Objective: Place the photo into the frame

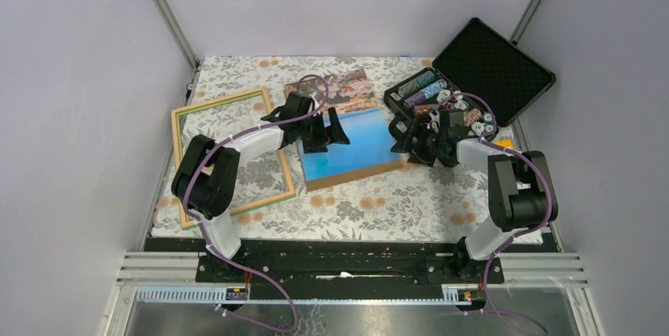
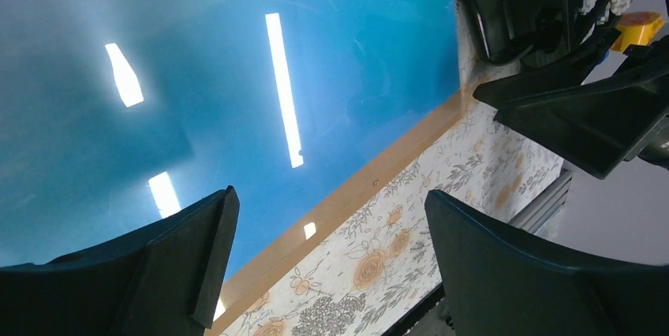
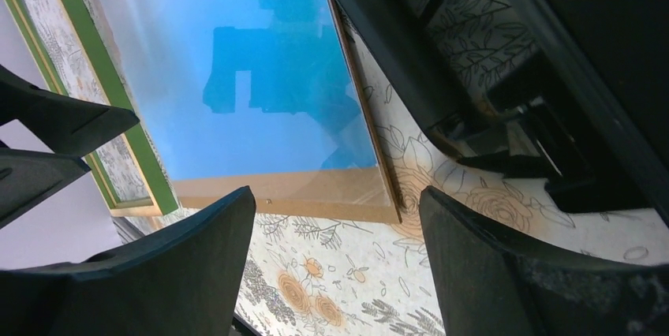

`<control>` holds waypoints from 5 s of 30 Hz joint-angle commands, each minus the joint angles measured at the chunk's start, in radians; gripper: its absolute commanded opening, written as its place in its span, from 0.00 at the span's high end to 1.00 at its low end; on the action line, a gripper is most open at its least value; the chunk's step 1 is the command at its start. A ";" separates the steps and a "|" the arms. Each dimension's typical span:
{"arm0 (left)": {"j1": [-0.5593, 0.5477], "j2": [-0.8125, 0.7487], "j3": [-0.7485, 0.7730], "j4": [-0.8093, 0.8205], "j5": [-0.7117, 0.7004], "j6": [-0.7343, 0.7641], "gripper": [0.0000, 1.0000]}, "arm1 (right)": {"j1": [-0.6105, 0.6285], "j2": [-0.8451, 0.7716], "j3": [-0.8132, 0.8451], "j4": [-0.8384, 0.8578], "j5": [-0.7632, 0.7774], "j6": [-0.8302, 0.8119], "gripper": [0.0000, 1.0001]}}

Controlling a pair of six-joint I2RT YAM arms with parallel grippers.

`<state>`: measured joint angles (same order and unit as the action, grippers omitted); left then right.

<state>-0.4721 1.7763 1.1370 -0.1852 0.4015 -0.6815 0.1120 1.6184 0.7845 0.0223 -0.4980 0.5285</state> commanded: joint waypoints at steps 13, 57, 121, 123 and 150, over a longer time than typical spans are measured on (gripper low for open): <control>0.049 0.043 -0.146 0.182 0.067 -0.208 0.05 | 0.000 0.075 0.000 0.148 -0.114 0.027 0.27; 0.028 0.134 -0.145 0.210 0.094 -0.231 0.05 | 0.000 0.050 -0.219 0.671 -0.357 0.552 0.39; -0.010 -0.474 -0.490 0.326 -0.162 -0.119 0.01 | 0.031 -0.525 -0.279 0.027 -0.169 0.161 1.00; -0.013 -0.449 -0.492 0.331 -0.163 -0.114 0.01 | 0.028 -0.553 -0.313 0.028 -0.169 0.170 1.00; -0.040 -0.311 -0.579 0.344 -0.305 -0.088 0.01 | 0.018 -0.232 -0.376 0.273 -0.336 0.116 0.52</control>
<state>-0.5076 1.4364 0.5652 0.1787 0.1158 -0.7902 0.1345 1.3514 0.3546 0.2501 -0.8066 0.6697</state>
